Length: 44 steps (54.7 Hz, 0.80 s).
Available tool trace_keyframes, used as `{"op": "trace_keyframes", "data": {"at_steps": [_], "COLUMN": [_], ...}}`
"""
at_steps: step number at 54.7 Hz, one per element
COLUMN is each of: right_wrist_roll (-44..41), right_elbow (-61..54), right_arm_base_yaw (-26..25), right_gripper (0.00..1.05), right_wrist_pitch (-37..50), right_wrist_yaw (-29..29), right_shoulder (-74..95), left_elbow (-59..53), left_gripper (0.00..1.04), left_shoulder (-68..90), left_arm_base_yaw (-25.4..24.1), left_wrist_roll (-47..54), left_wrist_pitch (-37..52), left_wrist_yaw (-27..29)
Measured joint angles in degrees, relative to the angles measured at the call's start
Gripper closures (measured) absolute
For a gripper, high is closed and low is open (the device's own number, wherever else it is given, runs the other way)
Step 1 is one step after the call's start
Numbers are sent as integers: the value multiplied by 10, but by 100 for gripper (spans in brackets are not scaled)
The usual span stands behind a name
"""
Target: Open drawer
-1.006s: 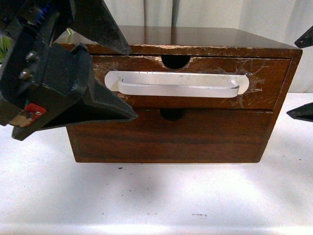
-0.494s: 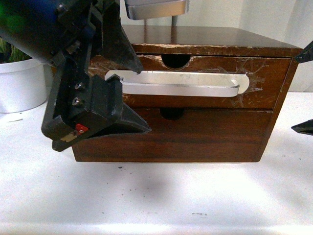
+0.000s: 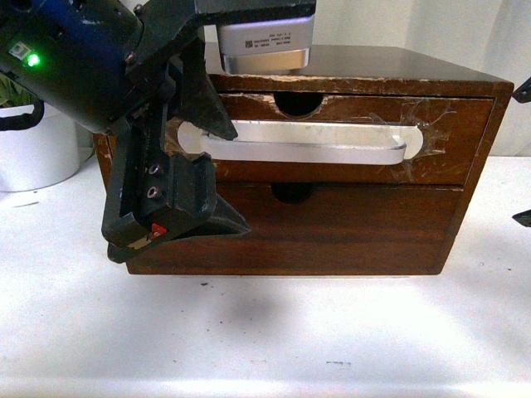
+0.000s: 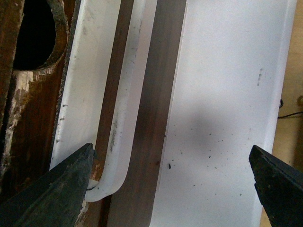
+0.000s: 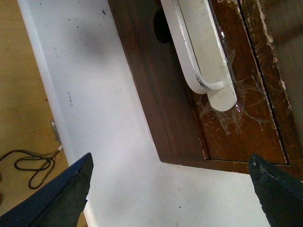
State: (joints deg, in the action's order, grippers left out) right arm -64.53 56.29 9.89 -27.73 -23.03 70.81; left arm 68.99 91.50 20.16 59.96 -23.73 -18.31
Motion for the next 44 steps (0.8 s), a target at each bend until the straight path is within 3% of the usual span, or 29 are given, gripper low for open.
{"op": "trace_keyframes", "data": {"at_steps": [23, 44], "right_wrist_roll": [2, 34], "right_elbow": [0, 18], "right_arm_base_yaw": [27, 76], "right_gripper": [9, 9], "right_wrist_pitch": [11, 42], "right_wrist_yaw": [8, 52], "right_shoulder": [5, 74], "left_elbow": [2, -4], "left_gripper": [6, 6], "left_shoulder": [6, 7], "left_arm_base_yaw": [-6, -7], "left_wrist_roll": [17, 16], "left_wrist_pitch": [-3, 9], "left_wrist_yaw": [4, 1]}}
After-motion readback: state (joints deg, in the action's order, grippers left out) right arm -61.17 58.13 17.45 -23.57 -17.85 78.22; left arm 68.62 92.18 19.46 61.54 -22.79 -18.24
